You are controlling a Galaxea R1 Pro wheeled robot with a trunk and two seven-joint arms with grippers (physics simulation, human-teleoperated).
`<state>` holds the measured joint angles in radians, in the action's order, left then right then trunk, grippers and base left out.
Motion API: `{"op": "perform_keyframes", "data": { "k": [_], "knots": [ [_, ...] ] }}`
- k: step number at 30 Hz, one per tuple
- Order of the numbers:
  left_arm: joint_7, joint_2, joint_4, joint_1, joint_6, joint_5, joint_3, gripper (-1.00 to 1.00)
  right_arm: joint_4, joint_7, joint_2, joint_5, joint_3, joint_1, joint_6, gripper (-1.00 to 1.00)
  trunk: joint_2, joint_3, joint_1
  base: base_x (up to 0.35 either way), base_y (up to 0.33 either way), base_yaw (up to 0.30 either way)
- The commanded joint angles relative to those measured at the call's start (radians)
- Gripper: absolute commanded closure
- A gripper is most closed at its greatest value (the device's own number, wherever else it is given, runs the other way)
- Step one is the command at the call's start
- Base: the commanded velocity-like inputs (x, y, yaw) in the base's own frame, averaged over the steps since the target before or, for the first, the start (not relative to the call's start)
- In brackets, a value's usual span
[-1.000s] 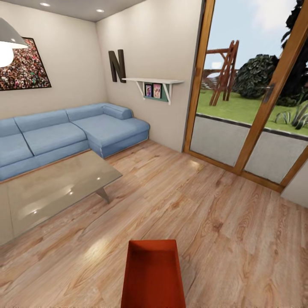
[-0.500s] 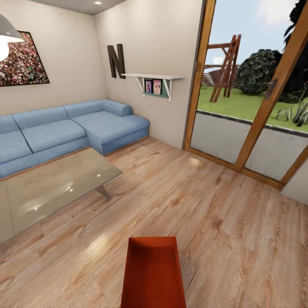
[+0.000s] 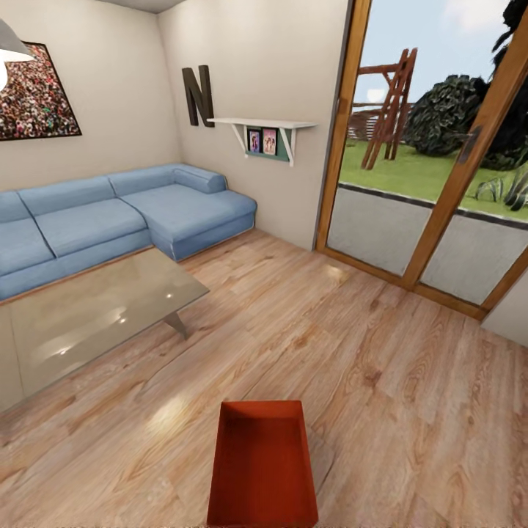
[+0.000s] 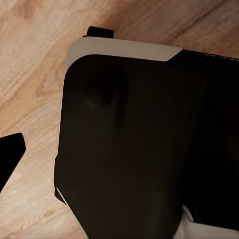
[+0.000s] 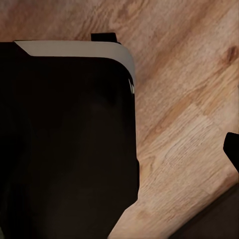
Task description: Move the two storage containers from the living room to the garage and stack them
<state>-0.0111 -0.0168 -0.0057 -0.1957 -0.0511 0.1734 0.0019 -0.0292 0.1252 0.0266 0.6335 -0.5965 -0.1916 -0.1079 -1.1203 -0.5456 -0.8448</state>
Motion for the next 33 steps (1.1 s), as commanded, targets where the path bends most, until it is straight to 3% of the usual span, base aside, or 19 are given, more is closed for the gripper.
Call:
{"op": "perform_keyframes", "data": {
  "k": [1, 33],
  "knots": [
    [-0.001, 0.0, 0.001, -0.001, -0.003, 0.008, 0.0, -1.0, -0.003, 0.001, 0.001, 0.008, -0.008, -0.001, -0.005, -1.0, -0.001, -0.002, 0.0, 0.0, 0.0, 0.0],
    [-0.001, 0.001, 0.002, -0.001, -0.003, 0.009, 0.001, -1.0, -0.003, 0.001, 0.0, 0.008, -0.008, 0.007, -0.007, -1.0, -0.001, -0.053, 0.0, 0.0, 0.0, 0.0]
  ]
}}
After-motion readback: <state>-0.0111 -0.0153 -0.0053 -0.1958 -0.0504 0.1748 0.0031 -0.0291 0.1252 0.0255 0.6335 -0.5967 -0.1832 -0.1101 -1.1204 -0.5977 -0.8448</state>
